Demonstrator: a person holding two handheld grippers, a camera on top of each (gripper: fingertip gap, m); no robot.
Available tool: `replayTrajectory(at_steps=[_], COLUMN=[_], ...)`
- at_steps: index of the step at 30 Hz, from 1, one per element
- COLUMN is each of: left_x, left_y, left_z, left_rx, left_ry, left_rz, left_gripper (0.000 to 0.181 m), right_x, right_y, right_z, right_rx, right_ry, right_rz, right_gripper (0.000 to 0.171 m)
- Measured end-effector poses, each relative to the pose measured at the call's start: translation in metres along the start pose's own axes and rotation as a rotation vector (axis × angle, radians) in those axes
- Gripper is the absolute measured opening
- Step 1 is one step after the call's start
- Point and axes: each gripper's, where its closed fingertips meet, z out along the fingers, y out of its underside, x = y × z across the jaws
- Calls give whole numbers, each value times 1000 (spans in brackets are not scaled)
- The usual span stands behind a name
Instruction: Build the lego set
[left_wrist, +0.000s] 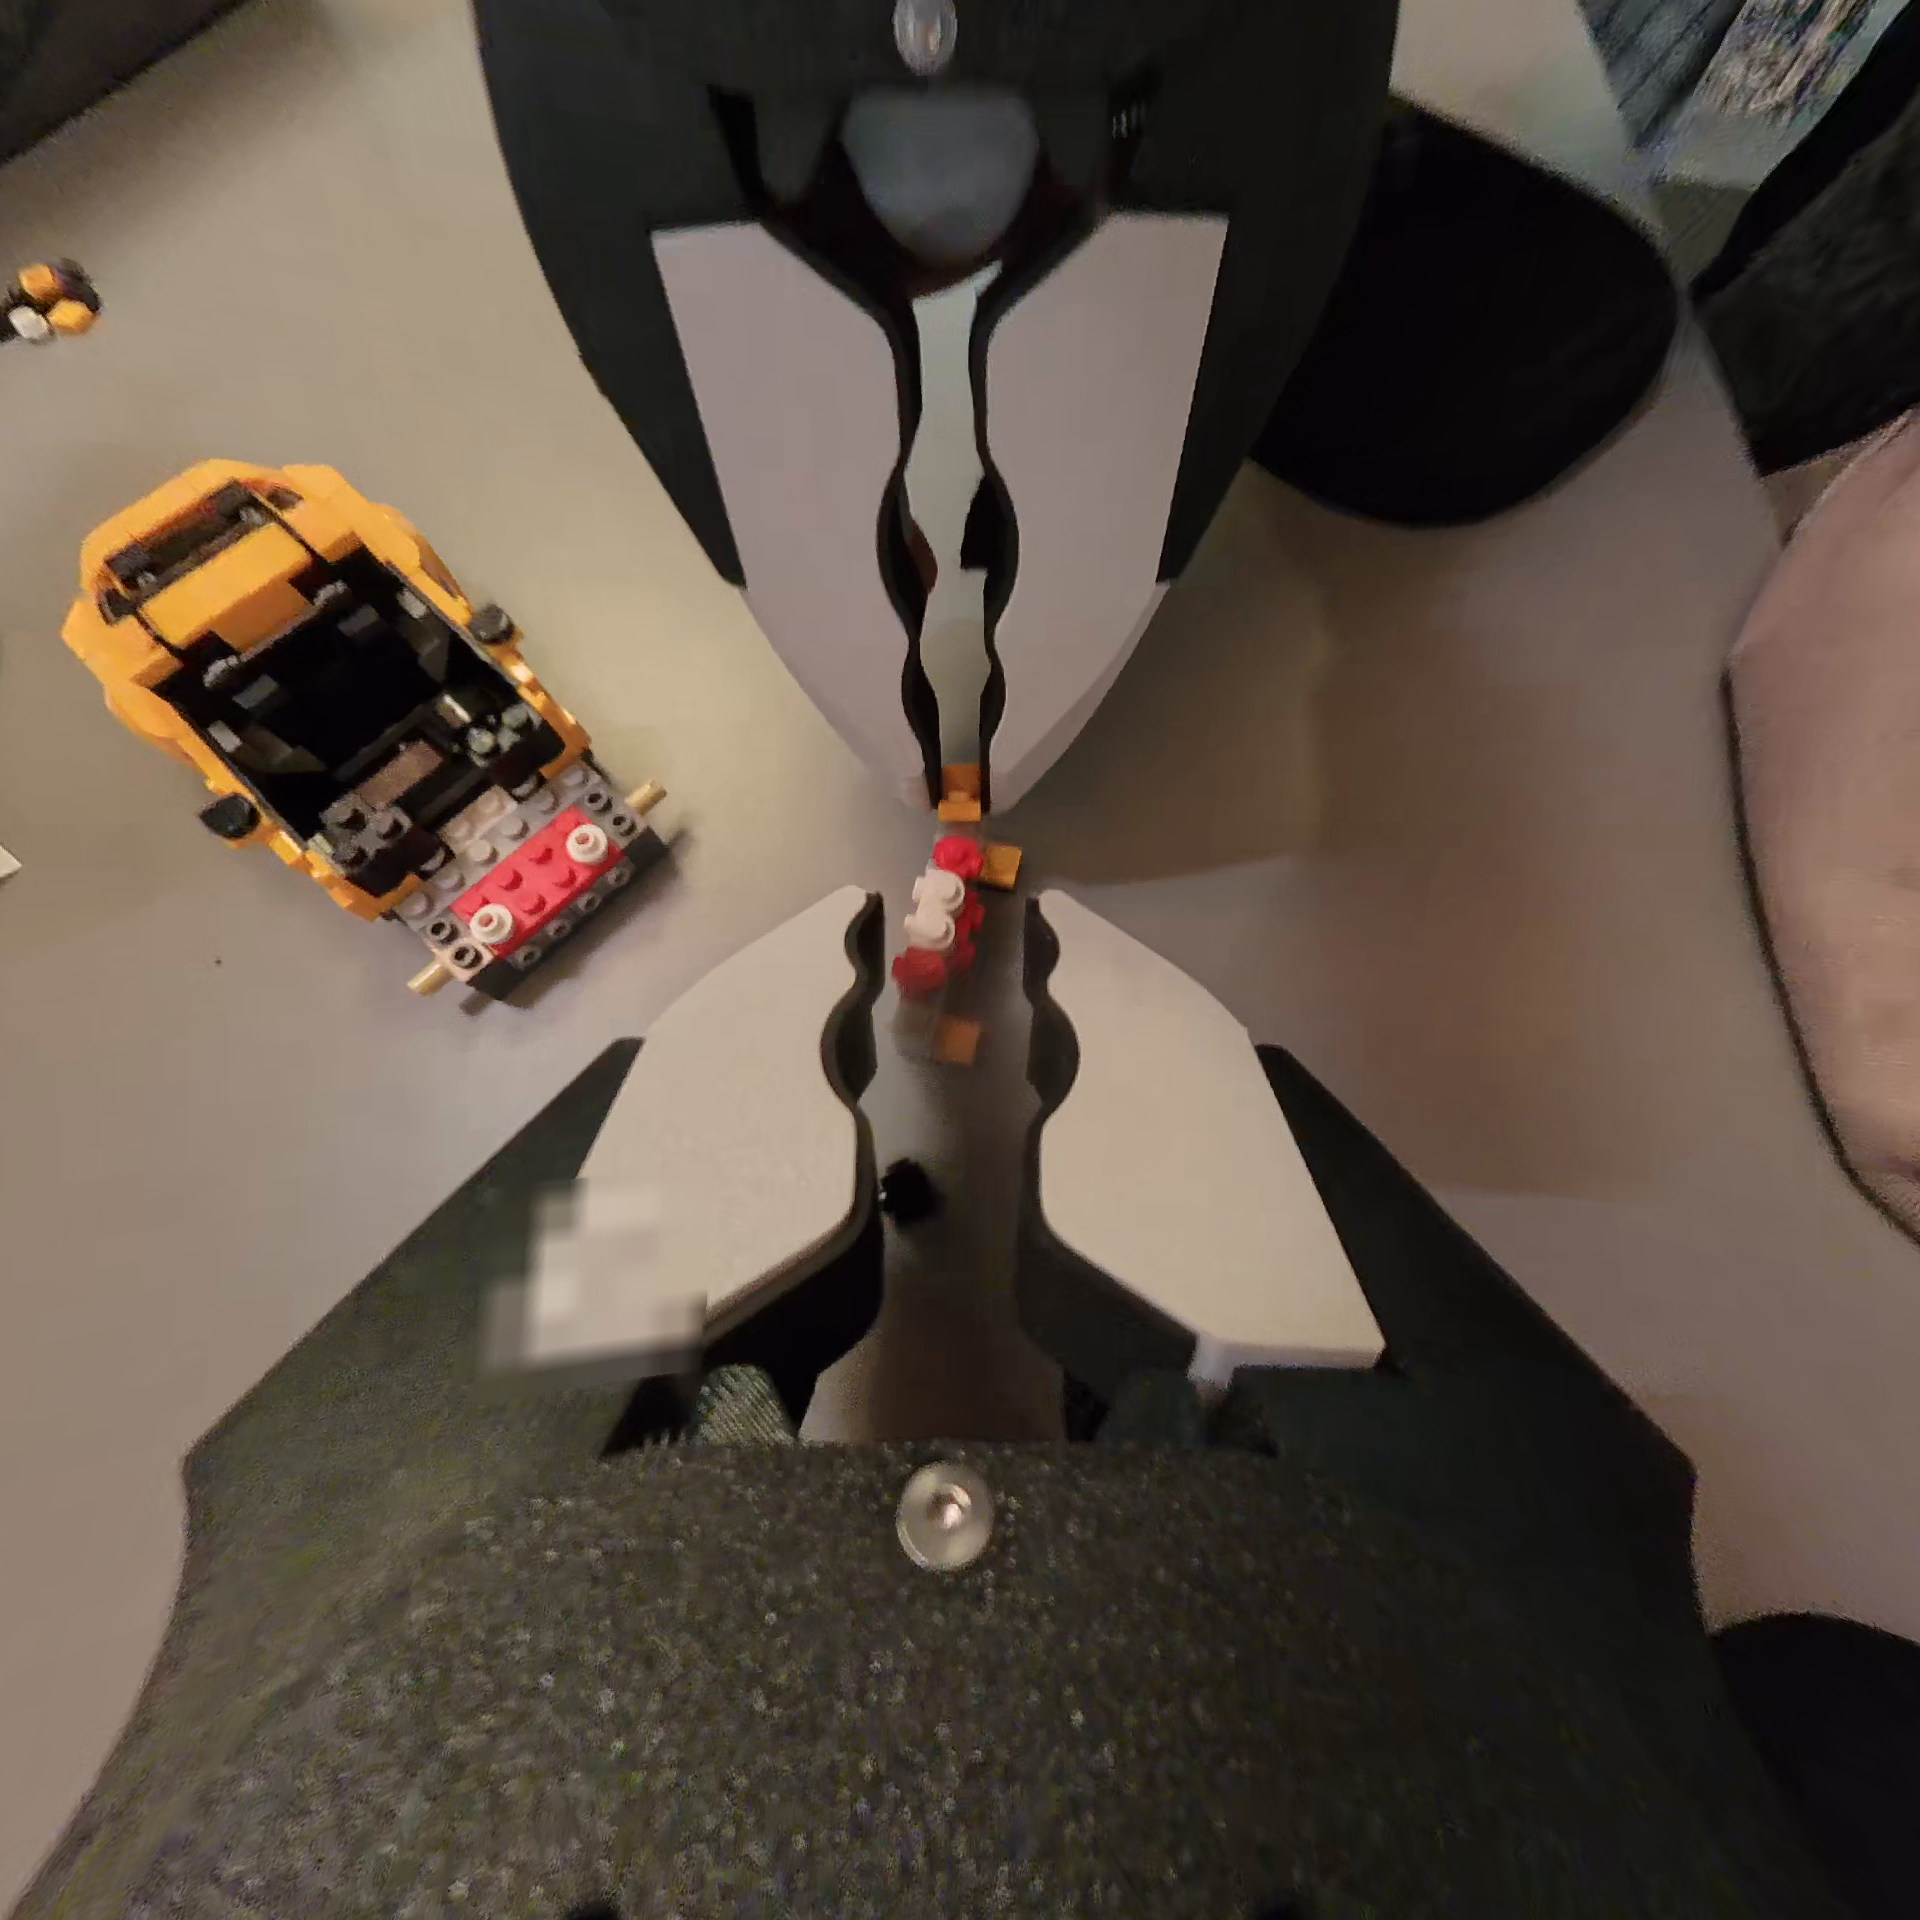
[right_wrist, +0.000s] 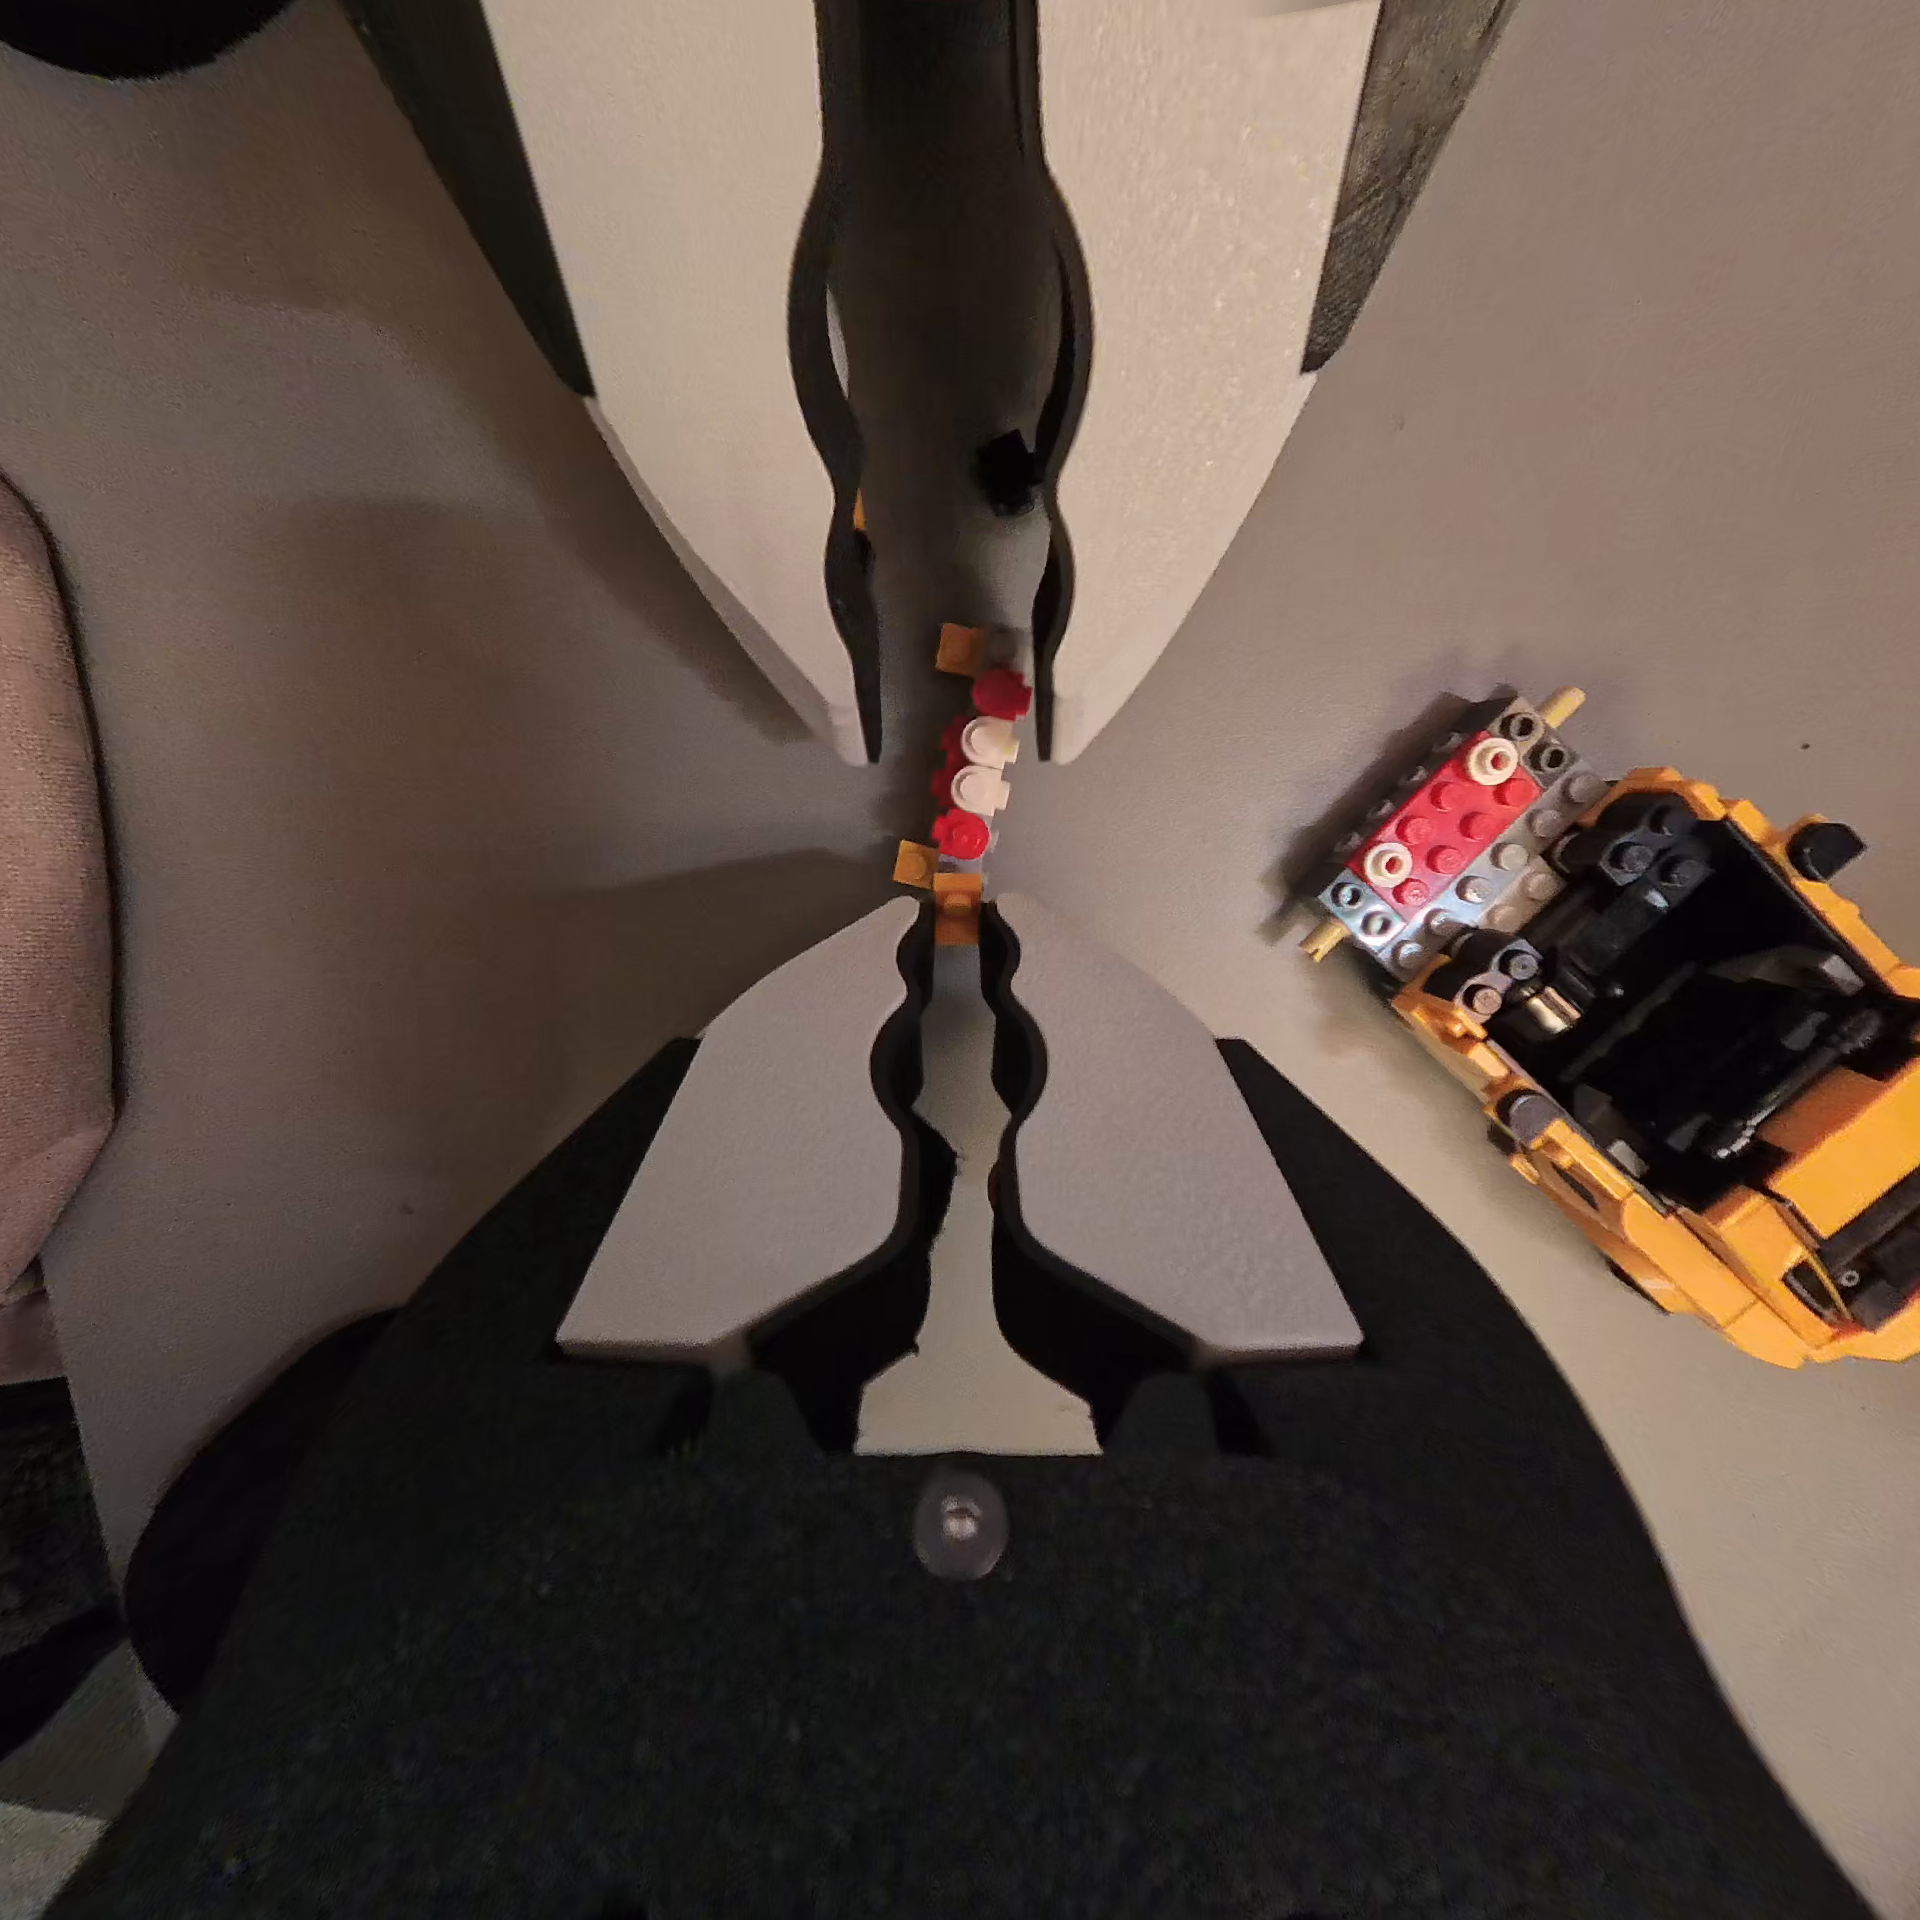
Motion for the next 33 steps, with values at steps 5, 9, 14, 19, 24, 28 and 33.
replayTrajectory(at_steps=[5, 9, 14, 19, 24, 28, 33], left_x=[0, 2, 1, 2, -2, -6, -4], left_y=[-13, -13, -11, -8, 6, 18, 21], left_z=[10, 17, 19, 17, 9, 7, 10], left_rx=[45, 25, 14, 7, -51, -96, -117], left_ry=[-33, -33, -40, -36, -36, -30, -33], left_rz=[21, 35, 41, 58, 60, 37, 38], left_gripper=[20, 18, 16, 17, 24, 22, 15], right_x=[-1, -3, -3, -4, -3, -2, 0], right_y=[0, 1, 1, 2, 19, 33, 32], right_z=[0, 2, 3, 3, 1, 2, 2], right_rx=[39, 38, 46, 52, 7, -29, 6], right_ry=[-8, -12, -10, -8, 14, 28, 42], right_rz=[29, 26, 24, 20, 32, 44, 50], right_gripper=[7, 7, 7, 8, 8, 7, 22])
